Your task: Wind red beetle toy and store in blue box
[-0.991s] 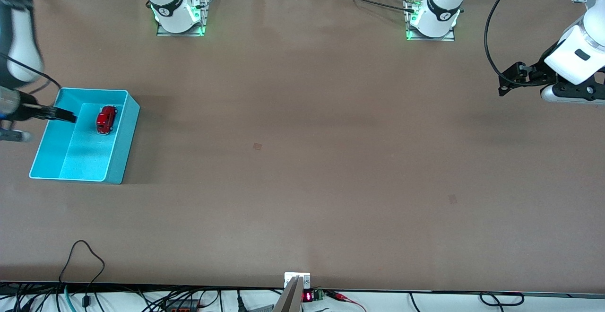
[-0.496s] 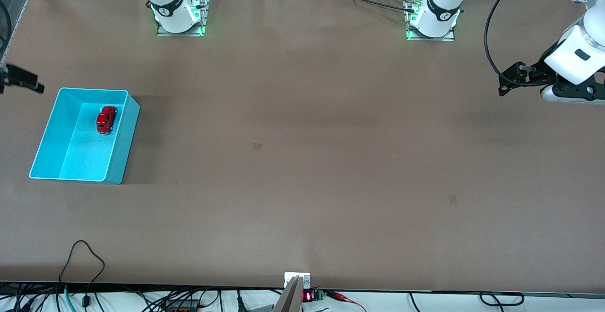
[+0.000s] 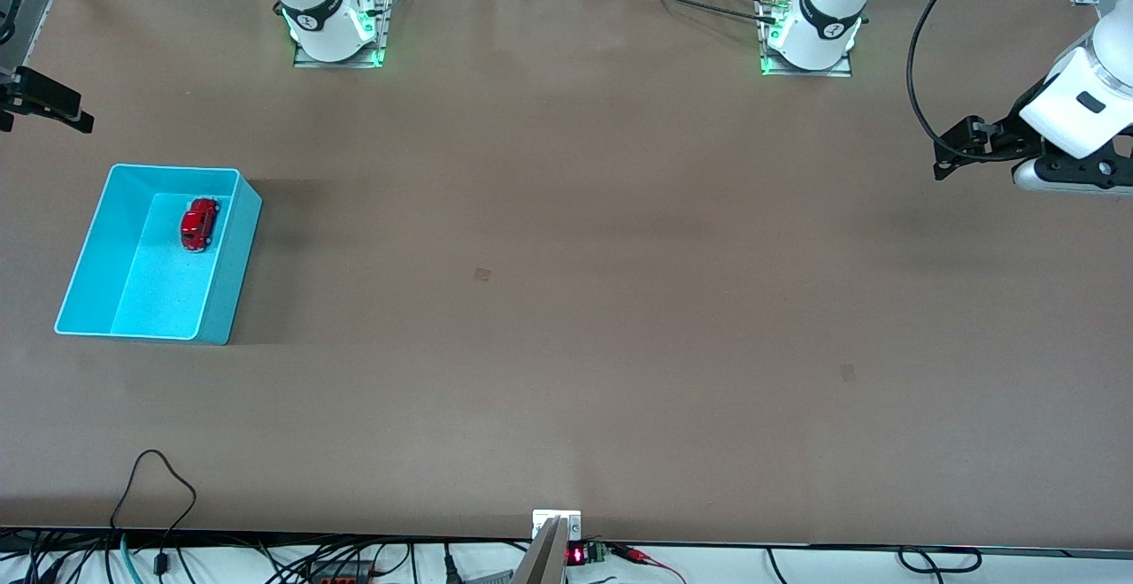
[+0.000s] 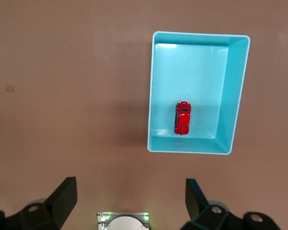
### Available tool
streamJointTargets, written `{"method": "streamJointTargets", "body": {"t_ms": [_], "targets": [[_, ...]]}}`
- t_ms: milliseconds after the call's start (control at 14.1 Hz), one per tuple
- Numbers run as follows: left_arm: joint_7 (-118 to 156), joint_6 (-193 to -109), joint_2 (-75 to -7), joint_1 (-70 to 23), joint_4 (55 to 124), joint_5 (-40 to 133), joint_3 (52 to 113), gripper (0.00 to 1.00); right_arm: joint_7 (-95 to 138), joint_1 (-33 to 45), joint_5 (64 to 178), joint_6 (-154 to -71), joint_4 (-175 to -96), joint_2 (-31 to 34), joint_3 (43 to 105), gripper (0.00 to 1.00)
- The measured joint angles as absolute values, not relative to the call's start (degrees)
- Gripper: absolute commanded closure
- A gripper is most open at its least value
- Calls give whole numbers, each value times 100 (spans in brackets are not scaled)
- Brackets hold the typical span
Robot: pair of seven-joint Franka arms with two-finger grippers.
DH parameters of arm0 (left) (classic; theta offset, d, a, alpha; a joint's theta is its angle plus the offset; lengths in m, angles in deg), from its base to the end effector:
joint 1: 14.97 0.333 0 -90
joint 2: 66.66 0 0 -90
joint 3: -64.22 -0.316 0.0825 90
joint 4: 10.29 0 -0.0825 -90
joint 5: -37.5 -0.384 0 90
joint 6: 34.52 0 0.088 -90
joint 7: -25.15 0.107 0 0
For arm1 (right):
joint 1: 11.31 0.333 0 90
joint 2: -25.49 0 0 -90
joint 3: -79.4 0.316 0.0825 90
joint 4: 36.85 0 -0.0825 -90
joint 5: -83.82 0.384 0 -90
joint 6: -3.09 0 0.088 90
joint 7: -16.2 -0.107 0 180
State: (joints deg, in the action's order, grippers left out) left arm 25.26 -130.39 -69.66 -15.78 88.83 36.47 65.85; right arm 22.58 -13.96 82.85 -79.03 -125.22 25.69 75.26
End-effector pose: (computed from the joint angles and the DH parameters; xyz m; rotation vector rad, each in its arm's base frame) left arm 0.5436 -0.0218 0.5866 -3.1213 0.0723 0.0062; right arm 0.5348 -0.0658 0.6283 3.1327 -0.0134 -0.1675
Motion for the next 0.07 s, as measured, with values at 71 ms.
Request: {"method": "streamJointTargets", "body": {"t_ms": [71], "targets": [[2526, -13034, -6966, -1578, 8883, 3647, 6585, 0, 2258, -1399, 8285, -7903, -12524, 2559, 7525, 0]]}}
